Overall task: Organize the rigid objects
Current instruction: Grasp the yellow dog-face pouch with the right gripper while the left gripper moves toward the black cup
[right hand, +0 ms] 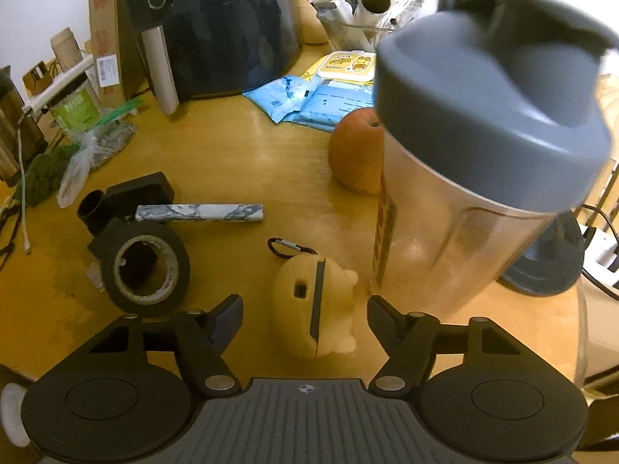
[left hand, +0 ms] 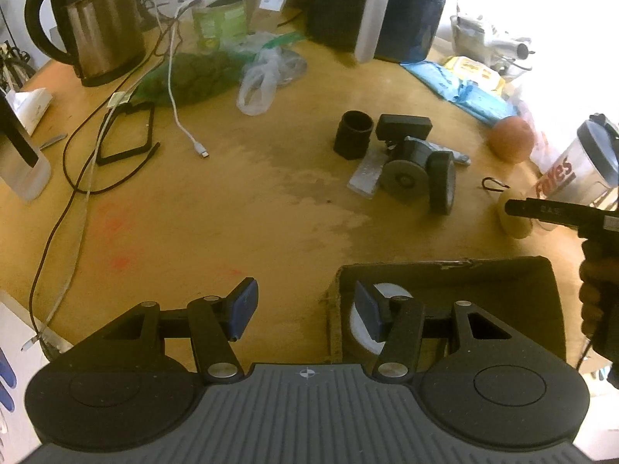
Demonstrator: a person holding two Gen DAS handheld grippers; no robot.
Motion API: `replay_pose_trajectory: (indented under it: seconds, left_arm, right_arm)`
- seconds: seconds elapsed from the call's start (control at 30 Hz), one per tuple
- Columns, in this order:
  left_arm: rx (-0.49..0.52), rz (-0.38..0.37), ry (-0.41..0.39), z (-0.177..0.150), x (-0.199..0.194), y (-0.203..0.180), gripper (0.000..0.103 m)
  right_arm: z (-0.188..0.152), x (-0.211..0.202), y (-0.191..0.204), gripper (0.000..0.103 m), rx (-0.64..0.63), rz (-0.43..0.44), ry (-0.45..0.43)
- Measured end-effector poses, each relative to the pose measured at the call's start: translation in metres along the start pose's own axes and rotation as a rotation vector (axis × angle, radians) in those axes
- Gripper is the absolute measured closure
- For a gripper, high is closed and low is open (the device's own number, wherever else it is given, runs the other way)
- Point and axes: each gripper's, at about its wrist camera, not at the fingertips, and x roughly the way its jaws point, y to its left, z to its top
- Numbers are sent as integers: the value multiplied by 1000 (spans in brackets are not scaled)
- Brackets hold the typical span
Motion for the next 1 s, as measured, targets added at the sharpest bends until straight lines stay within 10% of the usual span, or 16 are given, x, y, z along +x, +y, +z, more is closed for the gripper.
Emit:
replay_pose_trajectory:
  seconds: [0.57,1.0]
  left_arm:
    - [-27,9,5,0,1,14,48]
    - [74,-43,-50,30,11,-13,48]
  right_arm:
    - [2,38,2,46,36,-49,47]
    - [12,-11,2,47,30,18,-14]
